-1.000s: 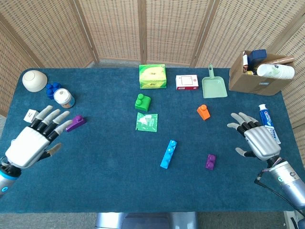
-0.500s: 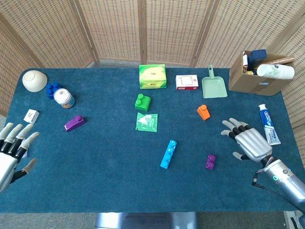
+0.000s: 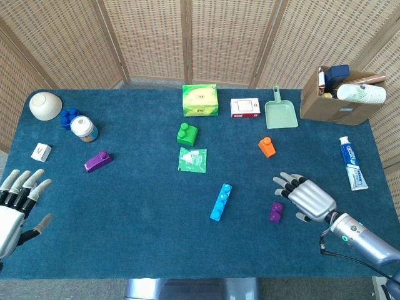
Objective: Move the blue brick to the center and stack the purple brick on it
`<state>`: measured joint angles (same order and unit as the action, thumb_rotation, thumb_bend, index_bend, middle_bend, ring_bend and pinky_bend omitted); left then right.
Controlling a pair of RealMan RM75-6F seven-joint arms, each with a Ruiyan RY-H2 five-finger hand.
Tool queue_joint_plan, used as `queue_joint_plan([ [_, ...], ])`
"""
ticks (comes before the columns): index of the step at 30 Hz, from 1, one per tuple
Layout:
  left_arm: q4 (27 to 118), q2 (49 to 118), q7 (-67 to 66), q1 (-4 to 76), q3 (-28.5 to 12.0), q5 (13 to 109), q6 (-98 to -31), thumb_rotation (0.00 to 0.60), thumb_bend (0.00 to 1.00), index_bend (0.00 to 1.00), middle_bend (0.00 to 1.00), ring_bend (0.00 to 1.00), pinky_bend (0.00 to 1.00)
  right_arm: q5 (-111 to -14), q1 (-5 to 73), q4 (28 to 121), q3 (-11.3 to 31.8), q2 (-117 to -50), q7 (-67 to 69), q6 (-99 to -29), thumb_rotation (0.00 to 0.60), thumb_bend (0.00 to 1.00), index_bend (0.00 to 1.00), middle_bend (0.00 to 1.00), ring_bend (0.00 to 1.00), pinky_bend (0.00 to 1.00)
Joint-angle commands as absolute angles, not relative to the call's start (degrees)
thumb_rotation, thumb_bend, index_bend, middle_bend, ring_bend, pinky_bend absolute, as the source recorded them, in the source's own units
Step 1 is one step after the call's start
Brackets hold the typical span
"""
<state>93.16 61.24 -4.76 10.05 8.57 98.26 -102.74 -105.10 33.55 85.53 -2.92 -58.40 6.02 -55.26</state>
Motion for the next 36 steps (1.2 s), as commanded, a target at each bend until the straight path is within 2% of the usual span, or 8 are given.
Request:
queue_joint_plan([
  [1,92.6,61.7,-4.0,9.4,8.0,97.9,-102.3,0.600,0.34,0.13,0.00,0.00,0.00,-105.5,34.2,84.7,-3.4,-59.6,5.6,-54.8,0.600,0.21,0.26,0.11,0.04,0.20],
  [16,93.0,61.2,-4.2,7.0,5.7,100.2,-101.9,0.600,0.34,0.13,0.00,0.00,0.00,-106.2,37.0,80.8,-5.6,-64.2,3.4,-52.8,0.600,0.21,0.26,0.11,0.04,0.20],
  [36,94.1,61.0,-4.4,4.8,4.1,102.1,-101.0,0.600,0.34,0.13,0.00,0.00,0.00,-107.3,37.4,74.2,-9.2,-67.5,6.1,-55.2,0.600,0.21,0.26,0.13,0.04,0.20],
])
